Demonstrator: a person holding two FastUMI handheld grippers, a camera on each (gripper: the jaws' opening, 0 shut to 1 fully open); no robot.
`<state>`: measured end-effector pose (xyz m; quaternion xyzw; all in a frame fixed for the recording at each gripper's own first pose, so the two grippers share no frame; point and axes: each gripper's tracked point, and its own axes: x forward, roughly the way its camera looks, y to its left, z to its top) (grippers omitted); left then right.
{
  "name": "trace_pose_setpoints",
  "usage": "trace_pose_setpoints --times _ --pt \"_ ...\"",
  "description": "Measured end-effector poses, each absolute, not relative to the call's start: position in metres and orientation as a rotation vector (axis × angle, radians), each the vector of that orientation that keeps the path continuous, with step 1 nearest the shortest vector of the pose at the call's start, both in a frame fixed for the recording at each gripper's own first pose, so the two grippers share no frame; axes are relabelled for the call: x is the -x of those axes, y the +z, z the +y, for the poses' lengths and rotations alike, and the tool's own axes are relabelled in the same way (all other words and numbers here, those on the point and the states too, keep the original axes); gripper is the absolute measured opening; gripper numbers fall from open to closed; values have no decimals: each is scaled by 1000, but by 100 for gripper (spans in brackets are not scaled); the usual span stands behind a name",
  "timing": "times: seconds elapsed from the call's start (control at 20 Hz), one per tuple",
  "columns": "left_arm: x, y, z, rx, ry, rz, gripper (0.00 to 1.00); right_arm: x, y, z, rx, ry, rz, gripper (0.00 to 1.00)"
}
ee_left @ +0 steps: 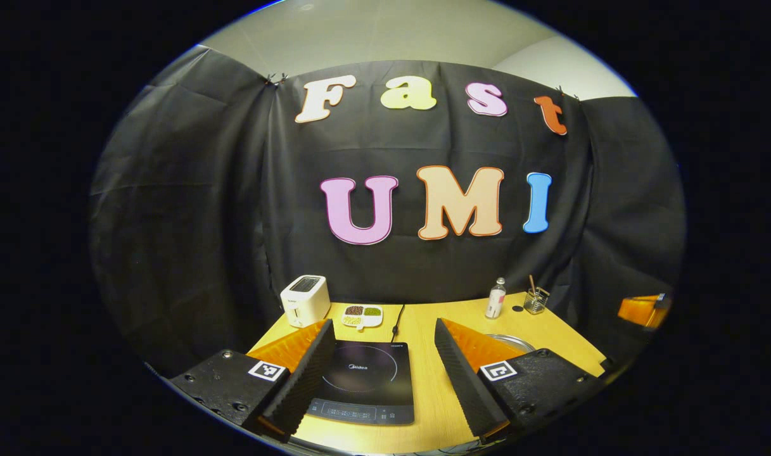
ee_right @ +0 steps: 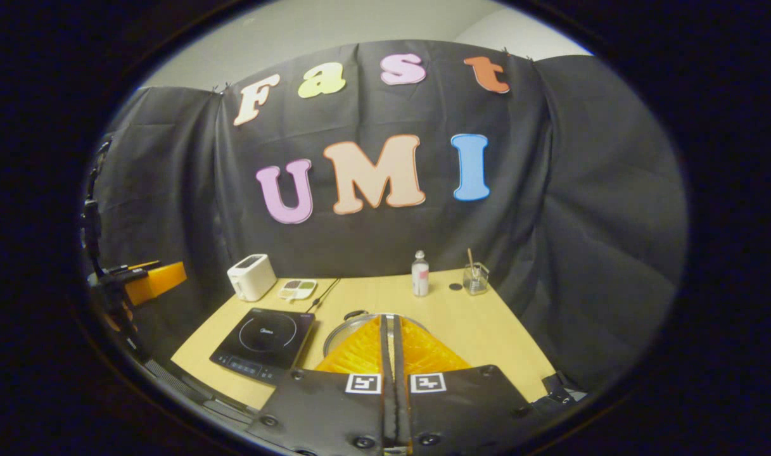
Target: First push the handle of the pot to place it horizontally, then grasp the pot with both hands and set it on the induction cooktop.
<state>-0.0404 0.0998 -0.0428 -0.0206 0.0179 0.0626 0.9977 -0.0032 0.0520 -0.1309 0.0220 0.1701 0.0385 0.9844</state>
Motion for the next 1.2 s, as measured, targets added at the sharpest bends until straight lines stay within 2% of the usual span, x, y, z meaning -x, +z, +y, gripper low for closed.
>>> trace_pose_setpoints --times 0.05,0.15,0.2,0.3,0.35,0.45,0.5,0.55,0.6,0.65,0.7,0.75,0.85,0.95,1.0,1.1,1.2 --pt "43 -46 104 48 138 38 96 6 -144 55 -36 90 379 2" --pt "45 -49 113 61 159 45 92 12 -172 59 -18 117 457 3" --pt "46 -54 114 70 164 56 96 14 -189 59 -7 122 504 3" --pt "46 -59 114 84 167 70 96 18 -218 58 7 132 589 0" --pt "46 -60 116 86 179 75 93 19 -233 59 8 140 625 3" --pt "42 -61 116 89 197 76 96 16 -258 59 1 161 693 3" --pt "39 -60 115 88 208 71 92 14 -271 57 -4 173 727 3" --pt "33 -58 114 82 226 68 96 10 -283 56 -12 187 765 3" --pt "27 -60 113 76 246 74 92 8 -296 56 -22 205 810 2" --pt "22 -60 109 75 256 80 96 6 -308 56 -32 227 858 8" --pt "15 -60 103 75 263 86 96 6 -321 57 -42 249 909 0" --pt "8 -61 98 76 275 98 93 5 -334 58 -55 271 961 7" --pt "-7 -59 90 89 298 99 96 5 -359 59 -72 298 1071 4" --pt "-22 -58 77 100 312 100 96 8 -377 62 -158 322 1154 0" --pt "-30 -59 71 98 318 99 94 10 -383 65 -212 335 1199 3" --pt "-43 -56 60 85 332 99 96 11 -398 66 -280 335 1281 0" --pt "-54 -55 49 77 346 98 96 9 -415 65 -340 309 1351 3"
